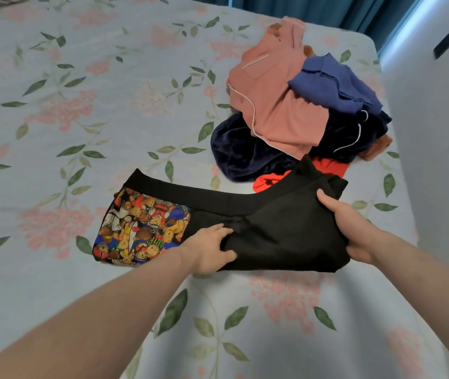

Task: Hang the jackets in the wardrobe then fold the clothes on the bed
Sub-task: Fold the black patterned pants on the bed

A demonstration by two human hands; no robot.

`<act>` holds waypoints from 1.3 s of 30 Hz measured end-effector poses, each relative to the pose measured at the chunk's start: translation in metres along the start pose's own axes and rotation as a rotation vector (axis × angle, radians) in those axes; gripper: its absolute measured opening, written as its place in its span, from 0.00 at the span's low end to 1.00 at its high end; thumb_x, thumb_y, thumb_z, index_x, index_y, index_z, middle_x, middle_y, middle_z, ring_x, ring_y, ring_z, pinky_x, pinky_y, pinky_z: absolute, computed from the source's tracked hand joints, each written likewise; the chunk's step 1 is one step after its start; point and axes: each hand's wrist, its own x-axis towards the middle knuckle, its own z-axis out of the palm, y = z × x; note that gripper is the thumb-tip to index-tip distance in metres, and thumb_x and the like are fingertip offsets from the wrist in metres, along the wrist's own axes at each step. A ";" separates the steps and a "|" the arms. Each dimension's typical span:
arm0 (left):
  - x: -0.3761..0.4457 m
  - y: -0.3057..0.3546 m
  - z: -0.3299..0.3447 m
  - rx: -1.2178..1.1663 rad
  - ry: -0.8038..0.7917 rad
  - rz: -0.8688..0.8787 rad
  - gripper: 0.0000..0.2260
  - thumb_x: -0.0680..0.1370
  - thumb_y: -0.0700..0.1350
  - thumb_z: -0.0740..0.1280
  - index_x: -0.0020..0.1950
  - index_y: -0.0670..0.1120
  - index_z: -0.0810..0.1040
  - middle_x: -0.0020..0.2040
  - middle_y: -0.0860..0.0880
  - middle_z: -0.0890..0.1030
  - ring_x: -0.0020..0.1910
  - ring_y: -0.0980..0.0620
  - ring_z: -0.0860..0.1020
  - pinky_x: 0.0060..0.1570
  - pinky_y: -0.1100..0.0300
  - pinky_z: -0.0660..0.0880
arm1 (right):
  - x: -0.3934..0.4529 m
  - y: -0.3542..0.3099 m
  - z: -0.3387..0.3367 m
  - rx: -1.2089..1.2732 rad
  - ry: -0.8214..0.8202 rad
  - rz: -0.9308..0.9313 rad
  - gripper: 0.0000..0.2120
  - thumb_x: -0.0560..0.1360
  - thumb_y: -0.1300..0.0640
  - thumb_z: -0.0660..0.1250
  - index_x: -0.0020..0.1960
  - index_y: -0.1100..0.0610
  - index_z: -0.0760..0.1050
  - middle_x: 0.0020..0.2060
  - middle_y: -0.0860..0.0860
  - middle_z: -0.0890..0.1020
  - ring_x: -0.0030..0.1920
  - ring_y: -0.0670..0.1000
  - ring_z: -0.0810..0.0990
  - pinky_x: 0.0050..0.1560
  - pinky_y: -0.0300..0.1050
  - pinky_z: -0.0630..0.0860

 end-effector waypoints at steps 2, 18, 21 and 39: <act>-0.010 0.005 -0.008 -0.158 0.114 0.032 0.30 0.80 0.55 0.67 0.81 0.53 0.64 0.82 0.53 0.59 0.79 0.50 0.60 0.78 0.55 0.59 | -0.007 -0.007 0.011 -0.005 -0.010 -0.023 0.21 0.81 0.39 0.64 0.62 0.55 0.81 0.53 0.53 0.87 0.51 0.54 0.88 0.52 0.50 0.79; -0.093 0.045 -0.050 -0.748 0.298 0.299 0.50 0.64 0.51 0.84 0.79 0.59 0.58 0.63 0.59 0.80 0.62 0.62 0.79 0.63 0.56 0.78 | -0.046 -0.039 0.146 -0.139 -0.287 -0.180 0.16 0.83 0.50 0.64 0.65 0.59 0.78 0.51 0.52 0.85 0.47 0.54 0.86 0.52 0.48 0.82; -0.097 0.034 -0.066 -0.932 0.342 0.237 0.34 0.68 0.48 0.83 0.69 0.53 0.72 0.55 0.56 0.86 0.57 0.58 0.83 0.63 0.50 0.78 | -0.047 -0.039 0.161 -0.064 -0.384 -0.153 0.18 0.84 0.47 0.60 0.65 0.56 0.79 0.52 0.48 0.87 0.55 0.57 0.86 0.56 0.52 0.82; -0.093 -0.123 -0.122 -0.779 0.496 -0.311 0.26 0.73 0.33 0.72 0.67 0.53 0.74 0.58 0.51 0.80 0.54 0.48 0.79 0.52 0.51 0.78 | 0.018 0.040 0.184 -0.874 0.037 -0.566 0.32 0.80 0.49 0.67 0.81 0.43 0.59 0.81 0.46 0.57 0.80 0.50 0.57 0.77 0.46 0.57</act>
